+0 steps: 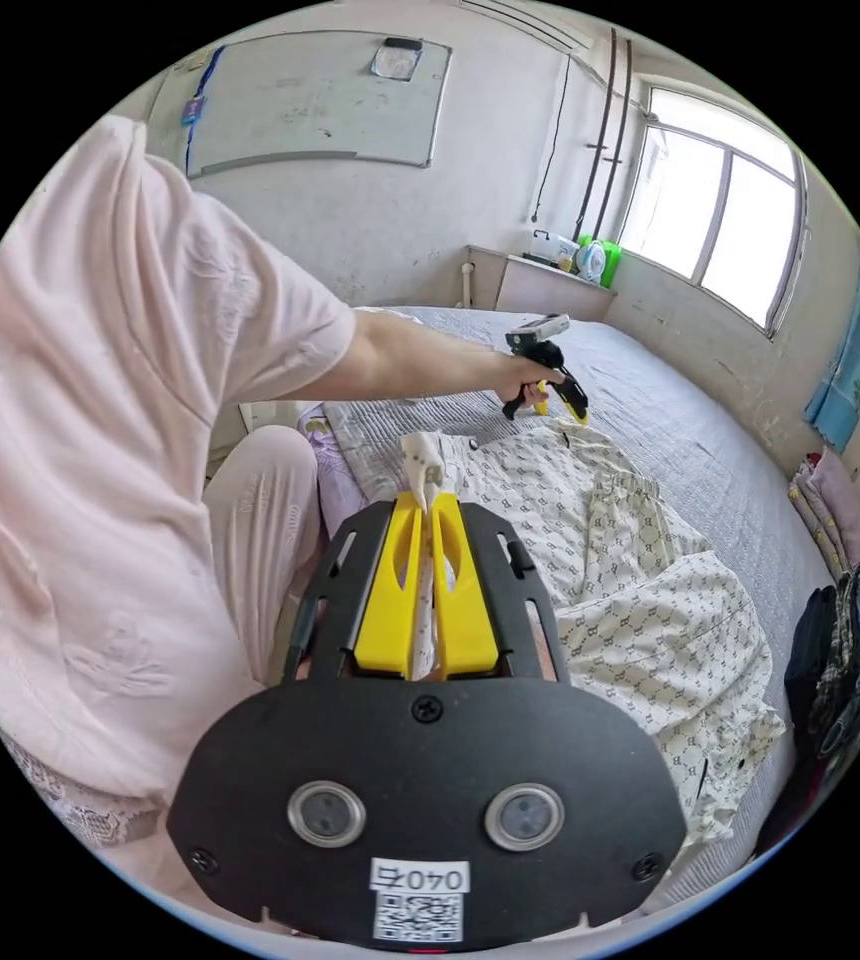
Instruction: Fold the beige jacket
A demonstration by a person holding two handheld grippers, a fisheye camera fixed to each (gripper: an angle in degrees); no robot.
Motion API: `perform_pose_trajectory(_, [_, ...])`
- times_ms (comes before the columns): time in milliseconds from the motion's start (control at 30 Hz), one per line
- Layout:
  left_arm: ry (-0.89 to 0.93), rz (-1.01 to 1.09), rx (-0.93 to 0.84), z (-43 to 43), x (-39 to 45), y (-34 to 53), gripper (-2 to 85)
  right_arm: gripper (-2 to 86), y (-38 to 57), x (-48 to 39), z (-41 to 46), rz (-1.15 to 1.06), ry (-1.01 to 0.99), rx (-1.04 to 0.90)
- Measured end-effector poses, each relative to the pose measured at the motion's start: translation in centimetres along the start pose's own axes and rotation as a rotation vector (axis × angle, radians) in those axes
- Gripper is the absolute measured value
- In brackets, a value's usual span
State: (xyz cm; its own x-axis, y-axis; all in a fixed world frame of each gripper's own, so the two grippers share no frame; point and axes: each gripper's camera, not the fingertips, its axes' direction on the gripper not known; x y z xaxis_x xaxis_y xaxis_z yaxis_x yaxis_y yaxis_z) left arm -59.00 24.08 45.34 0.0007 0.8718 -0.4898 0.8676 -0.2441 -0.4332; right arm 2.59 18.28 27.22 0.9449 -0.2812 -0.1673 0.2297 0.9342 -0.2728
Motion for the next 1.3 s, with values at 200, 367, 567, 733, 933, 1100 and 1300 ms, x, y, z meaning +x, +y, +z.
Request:
perform_pose_trajectory(200, [-0.195, 0.192, -0.064, 0.7, 4.3, 0.4, 0.2, -1.0, 2.3, 2.2, 1.4, 0.078, -0.05, 0.033])
perform_pose_trajectory(367, [-0.066, 0.128, -0.137, 0.5, 3.8, 0.4, -0.8, -1.0, 3.6, 2.8, 2.1, 0.119, -0.088, 0.051])
perform_pose_trajectory(567, [0.11, 0.057, -0.034, -4.7, 4.3, -0.5, -0.9, -1.0, 6.5, 3.4, -1.1, 0.155, 0.014, 0.138])
perform_pose_trajectory(733, [0.053, 0.138, 0.0, -7.8, 8.8, -1.1, -0.9, -1.0, 9.9, 5.2, -3.5, 0.253, 0.048, 0.2])
perform_pose_trajectory(933, [0.162, 0.204, 0.046, -8.3, 16.7, -1.1, -0.9, -1.0, 16.0, 7.9, -7.7, 0.38, 0.137, 0.275])
perform_pose_trajectory(1100, [0.258, 0.327, 0.069, -5.2, 28.9, -0.7, -0.9, -1.0, 23.3, 10.8, -11.3, 0.517, 0.175, 0.317])
perform_pose_trajectory(1300, [0.246, 0.493, 0.029, 5.6, 44.2, -0.3, -0.9, -1.0, 32.3, 14.2, -14.4, 0.717, 0.196, 0.316])
